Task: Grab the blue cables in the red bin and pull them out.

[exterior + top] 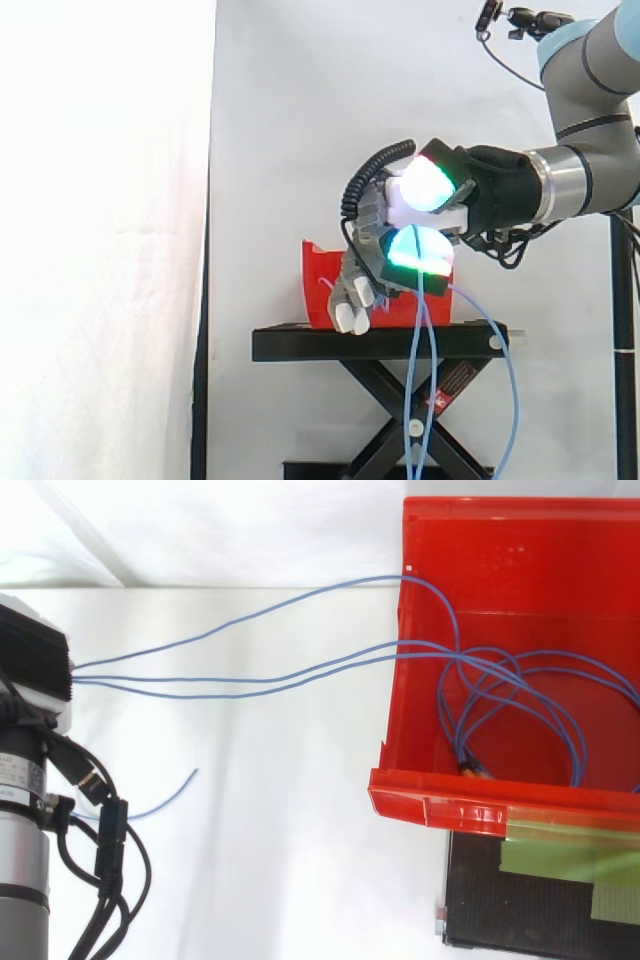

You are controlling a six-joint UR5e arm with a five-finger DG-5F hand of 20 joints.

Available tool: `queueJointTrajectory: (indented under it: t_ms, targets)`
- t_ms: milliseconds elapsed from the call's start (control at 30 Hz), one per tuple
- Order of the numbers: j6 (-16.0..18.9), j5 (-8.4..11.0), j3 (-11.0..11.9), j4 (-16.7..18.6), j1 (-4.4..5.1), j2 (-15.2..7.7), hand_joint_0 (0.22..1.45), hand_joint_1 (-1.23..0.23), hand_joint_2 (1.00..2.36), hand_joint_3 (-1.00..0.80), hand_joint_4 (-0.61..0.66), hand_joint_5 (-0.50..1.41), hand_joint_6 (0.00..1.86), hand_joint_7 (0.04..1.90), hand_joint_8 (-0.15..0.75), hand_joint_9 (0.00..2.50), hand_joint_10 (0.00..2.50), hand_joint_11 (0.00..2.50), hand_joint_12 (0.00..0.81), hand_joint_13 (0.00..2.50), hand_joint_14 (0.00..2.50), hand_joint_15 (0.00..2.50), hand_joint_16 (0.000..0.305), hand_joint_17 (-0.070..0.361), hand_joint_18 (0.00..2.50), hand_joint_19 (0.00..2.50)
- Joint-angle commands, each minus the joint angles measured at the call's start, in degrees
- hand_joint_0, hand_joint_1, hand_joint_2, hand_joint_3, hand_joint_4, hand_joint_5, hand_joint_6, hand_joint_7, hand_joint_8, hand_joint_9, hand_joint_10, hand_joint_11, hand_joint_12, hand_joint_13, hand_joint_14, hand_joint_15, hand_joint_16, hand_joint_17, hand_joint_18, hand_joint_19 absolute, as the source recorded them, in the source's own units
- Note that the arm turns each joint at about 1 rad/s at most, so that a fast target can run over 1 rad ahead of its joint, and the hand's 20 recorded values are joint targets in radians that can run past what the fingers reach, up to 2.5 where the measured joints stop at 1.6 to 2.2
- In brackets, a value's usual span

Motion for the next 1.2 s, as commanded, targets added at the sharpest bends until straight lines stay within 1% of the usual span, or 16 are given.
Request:
queueJointTrajectory:
  t_ms: [0,367,533,567,633,700,800,933,1000,1167]
  targets:
    - [0.00,0.00,0.00,0.00,0.00,0.00,0.60,-0.84,1.00,-1.00,0.38,1.13,0.11,0.71,0.349,0.99,0.02,0.51,0.391,0.73,0.01,0.43,0.053,0.120,0.57,0.56]
    - [-0.09,0.00,0.00,-0.09,0.00,0.00,0.65,-0.87,1.00,-1.00,0.34,1.15,0.20,0.67,0.337,1.03,0.02,0.51,0.373,0.75,0.02,0.43,0.049,0.110,0.57,0.57]
    - [-0.17,0.00,0.00,-0.09,0.00,0.00,0.72,-0.88,1.00,-1.00,0.31,1.14,0.22,0.68,0.321,1.03,0.02,0.52,0.353,0.74,0.02,0.44,0.045,0.101,0.54,0.59]
    - [-0.17,0.00,0.00,-0.09,0.00,0.00,0.76,-0.88,1.00,-1.00,0.30,1.13,0.23,0.68,0.312,1.02,0.02,0.53,0.343,0.73,0.02,0.45,0.043,0.097,0.53,0.60]
    - [-0.17,0.00,0.00,-0.09,0.00,0.00,0.79,-0.89,1.00,-1.00,0.29,1.13,0.24,0.68,0.310,1.02,0.02,0.54,0.339,0.73,0.02,0.45,0.042,0.094,0.52,0.61]
    - [-0.09,0.00,0.00,-0.09,0.00,0.00,0.84,-0.89,1.00,-1.00,0.29,1.12,0.25,0.68,0.302,1.02,0.02,0.54,0.332,0.73,0.02,0.46,0.041,0.091,0.52,0.62]
    - [-0.17,0.00,0.00,0.00,0.00,0.00,0.88,-0.88,1.00,-1.00,0.29,1.11,0.26,0.69,0.303,1.02,0.02,0.54,0.331,0.73,0.02,0.47,0.040,0.090,0.52,0.62]
    - [0.00,0.00,0.00,0.00,0.00,0.00,0.90,-0.88,1.00,-1.00,0.29,1.10,0.24,0.69,0.300,1.01,0.02,0.54,0.334,0.73,0.02,0.47,0.040,0.091,0.52,0.62]
    - [0.00,0.00,0.00,0.00,0.00,0.00,0.91,-0.89,1.00,-0.96,0.29,1.09,0.20,0.72,0.302,1.01,0.02,0.54,0.332,0.73,0.02,0.47,0.040,0.091,0.52,0.62]
    - [0.00,0.00,0.00,0.00,0.00,0.00,0.92,-0.90,1.00,-0.92,0.29,1.06,0.18,0.74,0.298,0.99,0.02,0.54,0.335,0.73,0.02,0.47,0.041,0.091,0.51,0.62]
